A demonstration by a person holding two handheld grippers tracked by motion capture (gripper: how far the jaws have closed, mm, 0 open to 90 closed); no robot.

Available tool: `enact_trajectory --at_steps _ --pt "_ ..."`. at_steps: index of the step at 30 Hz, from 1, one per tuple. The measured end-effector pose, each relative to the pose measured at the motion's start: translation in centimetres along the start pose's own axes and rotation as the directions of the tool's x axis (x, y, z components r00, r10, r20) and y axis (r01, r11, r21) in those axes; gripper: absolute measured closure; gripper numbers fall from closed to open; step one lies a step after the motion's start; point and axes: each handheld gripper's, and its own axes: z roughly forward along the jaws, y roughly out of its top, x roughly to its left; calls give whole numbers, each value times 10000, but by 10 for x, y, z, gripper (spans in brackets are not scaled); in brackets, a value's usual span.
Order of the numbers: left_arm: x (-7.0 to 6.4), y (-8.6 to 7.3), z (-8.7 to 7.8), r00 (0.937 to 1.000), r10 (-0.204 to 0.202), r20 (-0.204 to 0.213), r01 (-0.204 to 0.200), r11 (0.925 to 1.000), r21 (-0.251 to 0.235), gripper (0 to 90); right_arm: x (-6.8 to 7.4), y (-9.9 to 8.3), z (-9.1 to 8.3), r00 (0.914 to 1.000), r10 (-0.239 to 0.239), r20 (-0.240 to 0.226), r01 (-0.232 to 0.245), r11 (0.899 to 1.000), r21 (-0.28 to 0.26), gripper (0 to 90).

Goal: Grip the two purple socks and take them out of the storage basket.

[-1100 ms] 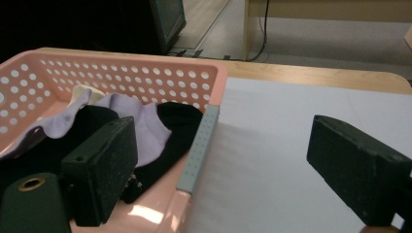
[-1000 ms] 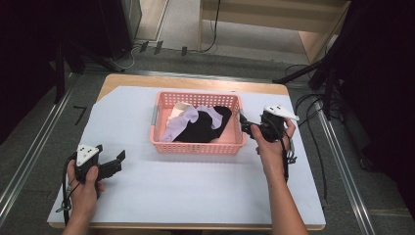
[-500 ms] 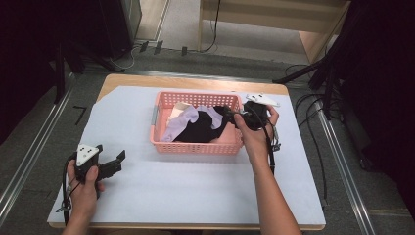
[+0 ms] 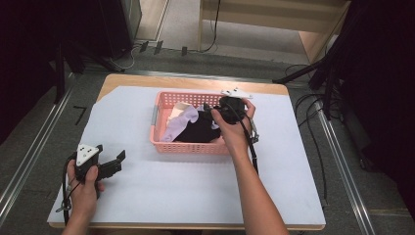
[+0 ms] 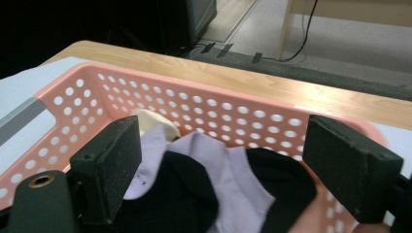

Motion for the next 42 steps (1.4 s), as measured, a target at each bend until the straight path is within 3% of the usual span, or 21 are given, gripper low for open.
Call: enact_trajectory --at_steps 11,16,18,21,24,26,29,31,34,35,36,38,39,40,42 --pt "0 0 0 10000 -4 18 4 10000 3 161 34 -3 35 9978 -517 -404 546 9957 742 176" --pt "0 0 0 10000 0 11 0 10000 15 161 45 -1 50 9975 -532 -462 599 9856 1584 231" --pt "0 0 0 10000 -1 10 1 10000 14 161 47 -2 54 9972 -539 -514 623 9821 1776 243" --pt "0 0 0 10000 -10 33 10 10000 -6 161 48 -5 66 9976 -513 -463 611 9672 2467 266" --pt "0 0 0 10000 -11 36 11 10000 -2 161 47 -5 68 9981 -445 -426 542 9631 2638 277" --pt "0 0 0 10000 -10 30 10 10000 -6 161 46 -5 70 9971 -324 -689 506 9582 2815 275" --pt "0 0 0 10000 -12 32 12 10000 -3 161 46 -6 72 9969 -499 -614 659 9533 2948 292" --pt "0 0 0 10000 -13 30 13 10000 -5 161 48 -6 72 9963 -776 -360 848 9507 2981 399" --pt "0 0 0 10000 -29 18 29 10000 -9 161 47 -7 73 9954 -770 -578 913 9451 3136 567" --pt "0 0 0 10000 -29 18 29 10000 -9 161 47 -7 73 9954 -770 -578 913 9451 3136 567" --pt "0 0 0 10000 -40 36 41 10000 -12 161 47 -6 72 9953 -701 -662 876 9450 3150 676" --pt "0 0 0 10000 -41 43 41 10000 -6 161 47 -5 70 9951 -697 -695 872 9522 2929 761" --pt "0 0 0 10000 -41 43 41 10000 -6 161 47 -5 70 9951 -697 -695 872 9522 2929 761" --pt "0 0 0 10000 -33 41 33 10000 -2 161 47 -4 66 9930 -868 -802 1047 9612 2552 832" --pt "1 0 0 10000 -29 46 29 10000 -5 161 48 -4 64 9930 -863 -811 1037 9645 2428 855"
